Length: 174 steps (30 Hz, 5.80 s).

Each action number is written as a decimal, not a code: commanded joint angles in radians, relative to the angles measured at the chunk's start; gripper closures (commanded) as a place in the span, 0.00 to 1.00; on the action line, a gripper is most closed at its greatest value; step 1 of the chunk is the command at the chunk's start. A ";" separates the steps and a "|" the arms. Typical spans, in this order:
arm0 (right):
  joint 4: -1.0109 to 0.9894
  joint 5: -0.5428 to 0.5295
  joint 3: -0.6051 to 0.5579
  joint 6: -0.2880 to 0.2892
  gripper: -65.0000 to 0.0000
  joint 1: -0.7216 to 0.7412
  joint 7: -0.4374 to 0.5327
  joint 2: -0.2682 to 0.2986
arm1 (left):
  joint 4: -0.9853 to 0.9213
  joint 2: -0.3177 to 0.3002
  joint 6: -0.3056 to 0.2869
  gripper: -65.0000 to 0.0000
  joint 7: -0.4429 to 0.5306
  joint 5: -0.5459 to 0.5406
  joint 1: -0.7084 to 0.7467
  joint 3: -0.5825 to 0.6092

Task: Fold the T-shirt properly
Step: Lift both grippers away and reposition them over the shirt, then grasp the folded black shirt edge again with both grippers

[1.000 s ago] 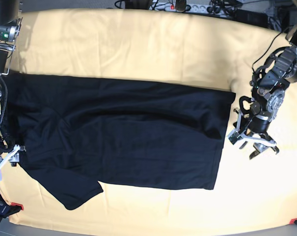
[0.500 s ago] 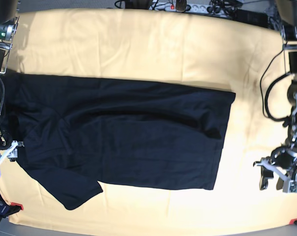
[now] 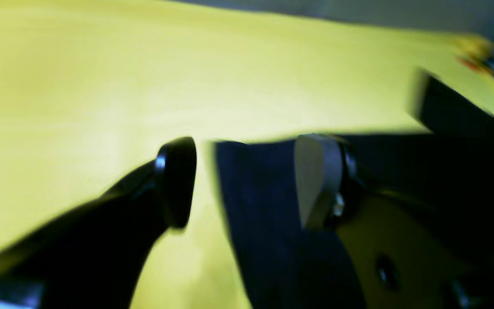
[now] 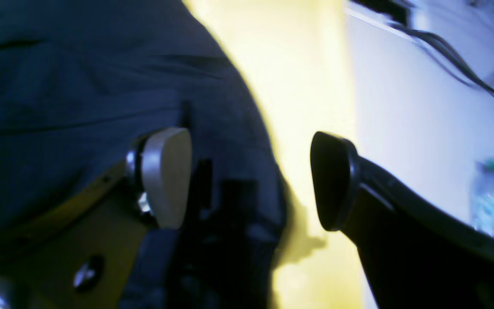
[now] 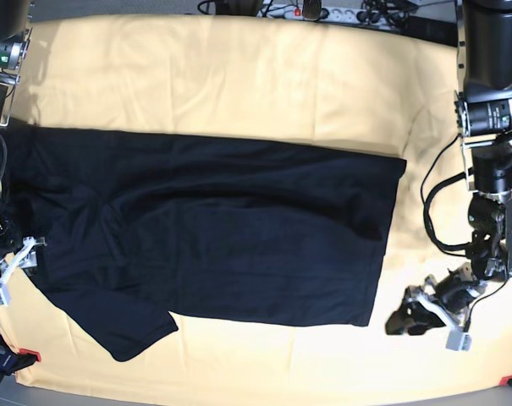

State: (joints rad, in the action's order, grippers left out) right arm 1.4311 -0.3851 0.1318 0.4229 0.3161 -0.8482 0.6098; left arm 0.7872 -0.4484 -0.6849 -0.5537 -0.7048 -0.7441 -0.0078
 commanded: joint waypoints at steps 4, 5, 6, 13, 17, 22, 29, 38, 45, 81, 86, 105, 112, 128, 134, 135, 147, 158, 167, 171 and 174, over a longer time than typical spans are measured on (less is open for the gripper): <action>0.015 -0.255 0.007 0.240 0.75 0.027 -0.098 0.024 | 0.106 -0.018 -0.013 0.96 -0.132 -0.134 -0.043 0.001; 0.015 -0.326 0.007 0.275 0.85 0.027 -0.146 0.025 | 0.125 -0.023 -0.013 1.00 -0.163 -0.160 -0.043 0.001; 0.015 -0.397 0.007 0.275 0.90 0.027 -0.198 0.026 | 0.145 -0.031 -0.013 1.00 -0.196 -0.188 -0.043 0.002; 0.015 -0.781 0.007 0.275 0.83 0.020 -0.517 0.037 | 0.391 -0.097 -0.013 0.96 -0.536 -0.409 -0.036 0.165; 0.017 -0.953 0.007 0.275 0.83 -0.027 -0.548 0.076 | 0.612 -0.139 -0.013 0.92 -0.601 -0.411 0.029 0.267; 0.066 -1.047 0.008 0.275 0.83 -0.143 -0.548 0.140 | 0.861 -0.198 -0.013 0.88 -0.583 -0.295 0.183 0.290; 0.300 -1.053 0.111 0.275 0.83 -0.369 -0.548 0.177 | 1.107 -0.312 -0.013 0.88 -0.468 -0.066 0.423 0.290; 0.507 -0.741 0.227 0.275 0.83 -0.655 -0.475 0.177 | 1.255 -0.444 -0.013 0.81 -0.298 0.307 0.679 0.290; 0.511 -0.654 0.227 0.275 0.83 -0.782 -0.370 0.167 | 1.252 -0.522 -0.013 0.59 -0.085 0.604 0.764 0.290; 0.511 -0.661 0.227 0.275 0.83 -0.787 -0.340 0.166 | 0.980 -0.496 -0.013 0.42 0.429 0.864 0.699 0.290; 0.511 -0.662 0.227 0.275 0.83 -0.787 -0.332 0.166 | 0.955 -0.496 -0.013 0.42 0.502 0.914 0.699 0.290; 0.511 -0.662 0.227 0.275 0.83 -0.787 -0.329 0.166 | 0.955 -0.434 -0.013 0.54 0.533 0.959 0.694 0.290; 0.511 -0.665 0.227 0.275 0.83 -0.787 -0.329 0.166 | 0.955 -0.432 -0.013 0.47 0.539 0.958 0.694 0.290; 0.511 -0.646 0.227 0.275 0.83 -0.780 -0.328 0.166 | 0.956 -0.433 -0.013 1.00 0.538 0.970 0.685 0.290; 0.511 -0.373 0.227 0.275 0.64 -0.748 -0.156 0.166 | 0.956 -0.433 -0.013 1.00 0.527 0.961 0.683 0.290; 0.508 -0.318 0.227 0.275 0.53 -0.749 -0.115 0.166 | 0.956 -0.433 -0.013 1.00 0.527 0.959 0.682 0.290; 0.332 -0.121 0.227 0.275 0.35 -0.750 0.089 0.169 | 0.956 -0.433 -0.013 1.00 0.528 0.924 0.680 0.290; 0.261 -0.033 0.226 0.275 0.61 -0.748 0.180 0.171 | 0.956 -0.433 -0.013 1.00 0.528 0.925 0.677 0.290; 0.259 0.025 0.136 0.273 0.42 -0.748 0.228 0.169 | 0.956 -0.433 -0.013 1.00 0.528 0.925 0.677 0.290; 0.221 0.136 0.097 0.184 0.56 -0.735 0.312 0.168 | 0.956 -0.433 -0.013 1.00 0.527 0.925 0.677 0.290; 0.190 0.133 0.092 0.175 0.74 -0.696 0.295 0.167 | 0.956 -0.433 -0.013 1.00 0.528 0.925 0.677 0.290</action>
State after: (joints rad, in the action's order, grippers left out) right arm 1.6165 -0.2714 0.2153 0.6205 -0.3866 -0.5472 0.7551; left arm 1.7325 -0.8616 -0.7086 -0.0437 0.2329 -0.0475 0.2935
